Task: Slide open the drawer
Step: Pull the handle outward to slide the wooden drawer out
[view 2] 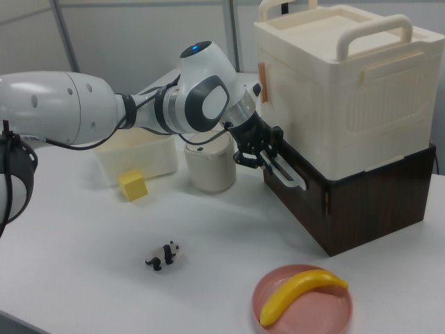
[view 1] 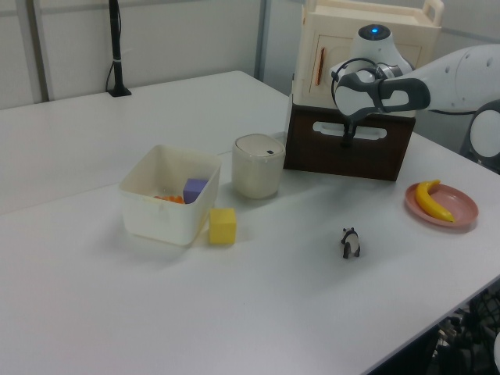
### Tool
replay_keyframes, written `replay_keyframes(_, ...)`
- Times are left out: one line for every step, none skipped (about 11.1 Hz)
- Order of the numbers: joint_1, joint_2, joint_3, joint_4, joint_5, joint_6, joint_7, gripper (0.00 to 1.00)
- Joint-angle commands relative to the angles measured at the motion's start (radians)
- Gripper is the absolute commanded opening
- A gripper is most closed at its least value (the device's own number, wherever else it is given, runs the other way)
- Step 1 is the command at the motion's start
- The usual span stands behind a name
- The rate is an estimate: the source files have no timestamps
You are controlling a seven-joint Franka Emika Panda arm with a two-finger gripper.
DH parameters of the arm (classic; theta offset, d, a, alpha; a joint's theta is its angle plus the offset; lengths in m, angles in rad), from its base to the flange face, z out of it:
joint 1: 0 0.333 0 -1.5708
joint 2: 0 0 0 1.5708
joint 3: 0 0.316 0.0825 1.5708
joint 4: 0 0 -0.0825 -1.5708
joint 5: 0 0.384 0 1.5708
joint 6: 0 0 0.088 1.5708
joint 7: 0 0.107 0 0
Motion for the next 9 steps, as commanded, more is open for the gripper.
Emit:
replay_keyframes(0.008,-0.068,0.003,-0.073,-0.017,0.011,0.029,0.01)
replay_keyframes(0.008,-0.093,0.007,-0.102,-0.017,0.012,0.033,0.01)
replay_keyframes(0.008,-0.128,0.012,-0.148,-0.017,0.014,0.033,0.01)
replay_keyframes(0.010,-0.166,0.015,-0.192,-0.017,0.014,0.034,0.01)
replay_keyframes(0.010,-0.203,0.027,-0.234,-0.017,0.014,0.043,0.01)
replay_keyframes(0.011,-0.238,0.039,-0.274,-0.017,0.014,0.062,0.01)
replay_keyframes(0.011,-0.274,0.055,-0.316,-0.017,0.014,0.080,0.01)
replay_keyframes(0.011,-0.307,0.064,-0.361,-0.017,0.014,0.083,0.01)
replay_keyframes(0.022,-0.332,0.066,-0.387,-0.015,0.012,0.083,0.01)
